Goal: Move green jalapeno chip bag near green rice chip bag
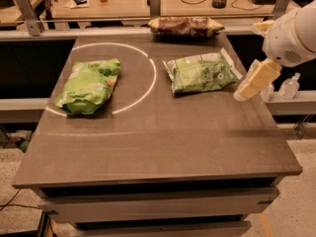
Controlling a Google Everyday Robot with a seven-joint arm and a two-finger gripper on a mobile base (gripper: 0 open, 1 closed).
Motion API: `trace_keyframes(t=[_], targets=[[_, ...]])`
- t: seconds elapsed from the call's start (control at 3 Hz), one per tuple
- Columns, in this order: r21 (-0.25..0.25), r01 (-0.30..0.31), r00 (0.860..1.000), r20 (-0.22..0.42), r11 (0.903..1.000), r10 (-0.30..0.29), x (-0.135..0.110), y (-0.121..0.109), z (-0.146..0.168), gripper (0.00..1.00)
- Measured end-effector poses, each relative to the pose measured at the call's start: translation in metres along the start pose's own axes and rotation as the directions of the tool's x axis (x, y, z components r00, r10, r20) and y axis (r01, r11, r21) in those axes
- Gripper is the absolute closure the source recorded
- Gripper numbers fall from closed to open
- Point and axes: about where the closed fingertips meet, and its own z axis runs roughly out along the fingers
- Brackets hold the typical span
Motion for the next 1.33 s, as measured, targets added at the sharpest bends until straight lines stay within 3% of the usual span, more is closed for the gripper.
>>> trace_keyframes(t=[0.67,1.33], targets=[[-0.131,0.001,1.0,0.019,0.9913,0.002,-0.015,-0.014,0.054,0.0],[-0.148,0.017,0.998,0.056,0.9888,-0.009,-0.018,-0.012,0.064,0.0]])
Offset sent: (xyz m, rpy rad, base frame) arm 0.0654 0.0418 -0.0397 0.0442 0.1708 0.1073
